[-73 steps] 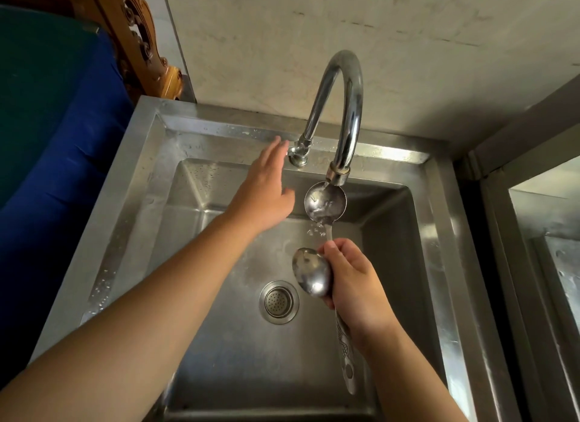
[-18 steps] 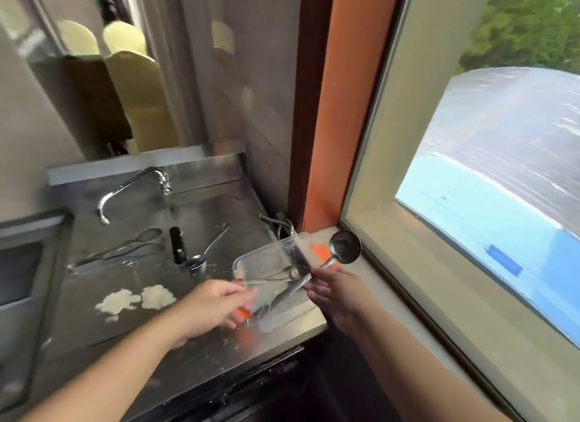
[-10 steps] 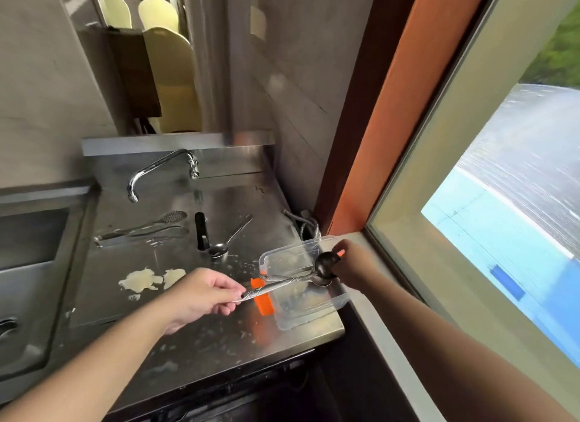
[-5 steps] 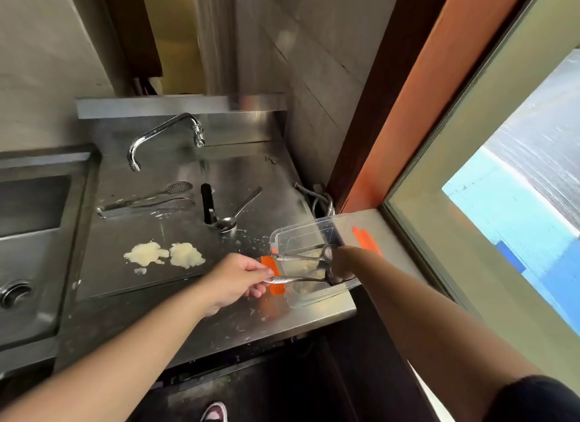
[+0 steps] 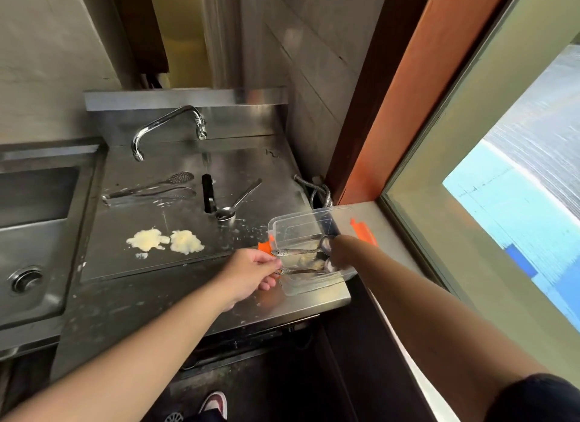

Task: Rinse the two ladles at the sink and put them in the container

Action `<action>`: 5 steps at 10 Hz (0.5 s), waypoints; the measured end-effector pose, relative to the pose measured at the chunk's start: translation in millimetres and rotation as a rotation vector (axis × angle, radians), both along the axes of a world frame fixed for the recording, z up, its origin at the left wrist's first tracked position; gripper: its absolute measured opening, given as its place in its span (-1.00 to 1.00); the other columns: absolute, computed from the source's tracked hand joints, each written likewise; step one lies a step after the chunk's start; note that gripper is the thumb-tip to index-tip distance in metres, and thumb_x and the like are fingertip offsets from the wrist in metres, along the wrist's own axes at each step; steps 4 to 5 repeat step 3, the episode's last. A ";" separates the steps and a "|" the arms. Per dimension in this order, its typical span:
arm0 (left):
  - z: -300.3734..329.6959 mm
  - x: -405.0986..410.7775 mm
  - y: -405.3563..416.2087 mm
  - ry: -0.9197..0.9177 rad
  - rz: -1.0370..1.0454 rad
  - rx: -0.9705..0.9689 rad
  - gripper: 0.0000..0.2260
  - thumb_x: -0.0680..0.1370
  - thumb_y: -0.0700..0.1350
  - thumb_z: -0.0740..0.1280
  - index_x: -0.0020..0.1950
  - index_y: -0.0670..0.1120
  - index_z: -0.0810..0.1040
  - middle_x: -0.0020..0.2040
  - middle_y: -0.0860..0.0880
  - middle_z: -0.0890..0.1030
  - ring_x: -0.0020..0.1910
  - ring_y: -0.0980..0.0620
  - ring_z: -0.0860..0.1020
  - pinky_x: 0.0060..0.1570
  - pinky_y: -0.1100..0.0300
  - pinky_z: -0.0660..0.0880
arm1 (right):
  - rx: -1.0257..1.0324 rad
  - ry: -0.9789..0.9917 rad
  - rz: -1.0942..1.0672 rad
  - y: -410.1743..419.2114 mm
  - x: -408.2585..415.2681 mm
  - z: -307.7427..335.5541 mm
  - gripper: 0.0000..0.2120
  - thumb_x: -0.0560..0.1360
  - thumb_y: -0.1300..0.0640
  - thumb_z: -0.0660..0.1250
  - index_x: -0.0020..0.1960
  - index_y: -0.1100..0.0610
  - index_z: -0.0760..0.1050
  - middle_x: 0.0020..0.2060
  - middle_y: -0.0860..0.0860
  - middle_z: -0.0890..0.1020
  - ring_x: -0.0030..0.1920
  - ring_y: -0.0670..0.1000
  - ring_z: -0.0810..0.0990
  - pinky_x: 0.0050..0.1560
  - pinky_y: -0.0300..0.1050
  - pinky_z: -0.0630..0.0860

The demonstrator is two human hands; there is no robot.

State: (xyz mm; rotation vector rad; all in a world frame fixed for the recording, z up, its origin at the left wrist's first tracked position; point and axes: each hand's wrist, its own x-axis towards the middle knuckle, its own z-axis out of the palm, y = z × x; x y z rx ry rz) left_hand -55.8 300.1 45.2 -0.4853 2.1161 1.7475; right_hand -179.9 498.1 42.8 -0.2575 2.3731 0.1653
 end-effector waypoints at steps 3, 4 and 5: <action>22.6 30.9 4.5 0.035 0.022 -0.164 -0.88 0.60 -0.01 0.38 0.04 -0.04 0.64 -0.01 -0.07 0.71 -0.14 0.01 0.66 -0.05 0.07 0.64 | -0.430 0.420 -0.030 30.6 39.5 47.1 -0.73 0.51 0.00 0.38 0.07 0.16 0.66 0.04 0.16 0.71 0.05 0.20 0.64 0.01 -0.06 0.53; 22.6 30.9 4.5 0.035 0.022 -0.164 -0.88 0.60 -0.01 0.38 0.04 -0.04 0.64 -0.01 -0.07 0.71 -0.14 0.01 0.66 -0.05 0.07 0.64 | -0.430 0.420 -0.030 30.6 39.5 47.1 -0.73 0.51 0.00 0.38 0.07 0.16 0.66 0.04 0.16 0.71 0.05 0.20 0.64 0.01 -0.06 0.53; 22.6 30.9 4.5 0.035 0.022 -0.164 -0.88 0.60 -0.01 0.38 0.04 -0.04 0.64 -0.01 -0.07 0.71 -0.14 0.01 0.66 -0.05 0.07 0.64 | -0.430 0.420 -0.030 30.6 39.5 47.1 -0.73 0.51 0.00 0.38 0.07 0.16 0.66 0.04 0.16 0.71 0.05 0.20 0.64 0.01 -0.06 0.53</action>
